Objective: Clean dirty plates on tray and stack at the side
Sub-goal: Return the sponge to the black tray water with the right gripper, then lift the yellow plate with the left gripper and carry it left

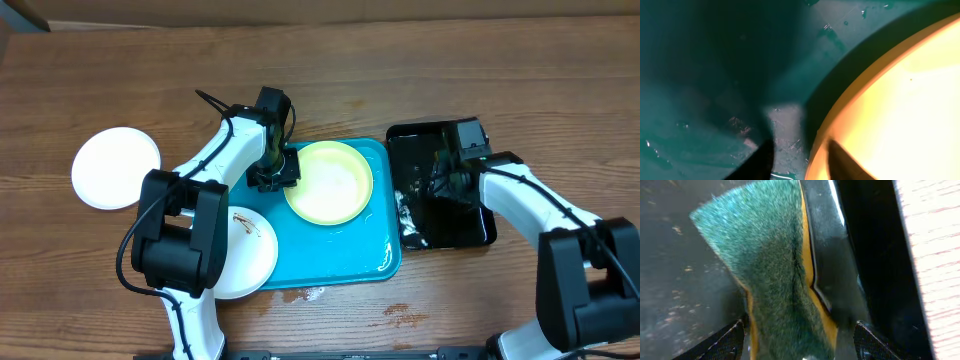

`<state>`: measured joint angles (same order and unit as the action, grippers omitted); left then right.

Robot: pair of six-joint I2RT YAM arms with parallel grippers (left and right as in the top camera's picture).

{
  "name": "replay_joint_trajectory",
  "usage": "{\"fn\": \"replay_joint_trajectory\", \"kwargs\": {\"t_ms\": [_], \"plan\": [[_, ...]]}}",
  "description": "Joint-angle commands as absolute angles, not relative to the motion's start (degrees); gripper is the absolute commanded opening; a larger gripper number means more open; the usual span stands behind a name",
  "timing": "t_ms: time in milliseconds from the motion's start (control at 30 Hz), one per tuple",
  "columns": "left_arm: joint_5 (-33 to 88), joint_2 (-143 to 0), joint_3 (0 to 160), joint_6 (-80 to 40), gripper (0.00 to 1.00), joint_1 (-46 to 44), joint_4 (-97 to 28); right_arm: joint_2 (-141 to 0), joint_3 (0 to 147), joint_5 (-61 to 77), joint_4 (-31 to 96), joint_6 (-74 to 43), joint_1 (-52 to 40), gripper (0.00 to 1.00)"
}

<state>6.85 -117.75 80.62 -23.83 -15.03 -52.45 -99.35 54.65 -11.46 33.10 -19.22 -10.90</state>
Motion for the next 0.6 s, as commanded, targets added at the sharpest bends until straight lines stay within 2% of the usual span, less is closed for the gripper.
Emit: {"fn": "replay_joint_trajectory", "kwargs": {"t_ms": [0,100,200,267,300,333,567], "plan": [[5.52,-120.53,78.85,-23.99,0.43,-14.81,-52.64,-99.37,54.57,-12.8,31.73,-19.05,-10.85,0.7],[6.72,-120.53,78.85,-23.99,0.43,-14.94,-52.69,-99.37,54.57,-12.8,31.68,-19.05,-10.85,0.73],[6.87,-120.55,78.85,-24.01,0.4,-15.31,-52.47,-99.37,54.57,-12.8,31.77,-19.05,-10.85,0.81],[6.87,-120.55,78.85,-24.01,0.29,-15.55,-52.21,-99.37,54.57,-12.8,31.79,-19.05,-10.85,0.96],[6.85,-120.55,78.85,-23.9,0.13,-15.88,-52.16,-99.37,54.57,-12.82,31.81,-19.05,-10.85,1.0],[6.87,-120.55,78.85,-23.2,0.04,-16.03,-52.05,-99.37,54.57,-12.8,31.79,-19.05,-10.85,1.0],[6.46,-120.14,82.65,-17.76,0.04,-16.16,-54.89,-99.37,54.57,-12.8,31.73,-19.05,-10.85,1.0]]}}
